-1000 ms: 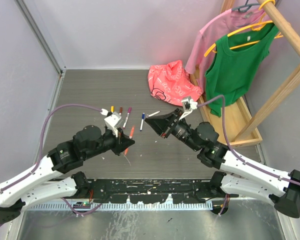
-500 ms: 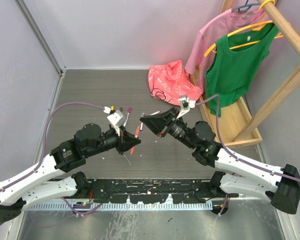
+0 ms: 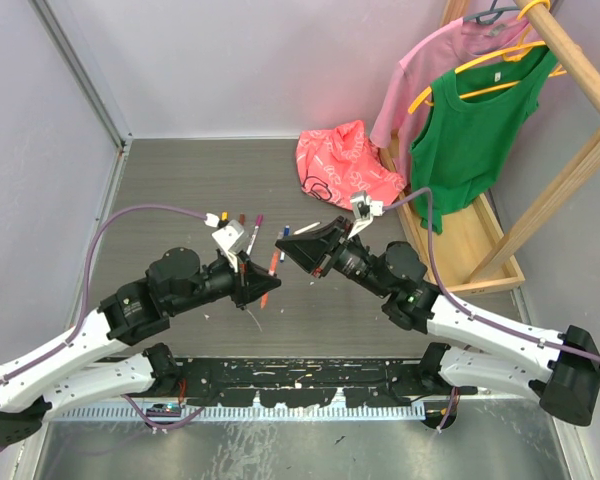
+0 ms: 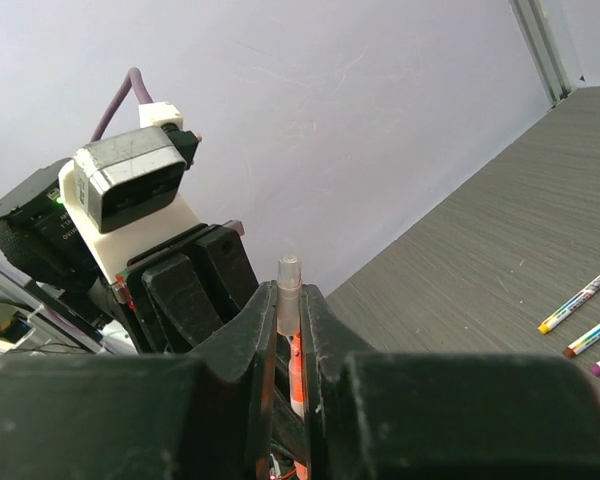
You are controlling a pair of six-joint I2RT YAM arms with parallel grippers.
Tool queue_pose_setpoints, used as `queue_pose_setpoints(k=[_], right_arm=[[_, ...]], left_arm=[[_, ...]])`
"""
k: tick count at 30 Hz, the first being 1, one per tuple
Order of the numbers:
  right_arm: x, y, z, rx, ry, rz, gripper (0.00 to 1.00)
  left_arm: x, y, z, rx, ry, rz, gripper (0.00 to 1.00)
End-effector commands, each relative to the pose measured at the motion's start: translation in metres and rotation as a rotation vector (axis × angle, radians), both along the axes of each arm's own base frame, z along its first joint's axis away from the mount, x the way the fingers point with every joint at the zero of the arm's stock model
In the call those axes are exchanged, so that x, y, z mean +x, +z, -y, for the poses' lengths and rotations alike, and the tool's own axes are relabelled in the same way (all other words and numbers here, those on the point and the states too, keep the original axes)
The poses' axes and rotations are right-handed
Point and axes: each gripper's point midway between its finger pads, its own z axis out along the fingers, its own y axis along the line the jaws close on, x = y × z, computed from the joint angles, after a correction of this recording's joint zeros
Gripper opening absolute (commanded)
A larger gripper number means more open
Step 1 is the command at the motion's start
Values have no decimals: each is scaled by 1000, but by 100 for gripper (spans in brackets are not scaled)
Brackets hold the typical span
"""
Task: Insert the pens into the pen caps
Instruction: Insert the pen cap onto the pen.
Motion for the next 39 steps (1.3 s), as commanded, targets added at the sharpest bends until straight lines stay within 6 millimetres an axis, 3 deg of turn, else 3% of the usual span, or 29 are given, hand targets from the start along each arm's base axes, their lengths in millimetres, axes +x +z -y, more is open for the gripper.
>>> queue_pose_setpoints(k=[1, 15, 39], right_arm=[[-6, 32, 2, 69, 25, 44, 0], [-10, 20, -7, 40, 75, 20, 0], [-30, -36, -25, -41, 237, -49, 5]], left_arm=[[-1, 29, 1, -84, -7, 54, 0], [0, 28, -1, -83, 3, 57, 0], [9, 40, -12, -142, 87, 71, 0]])
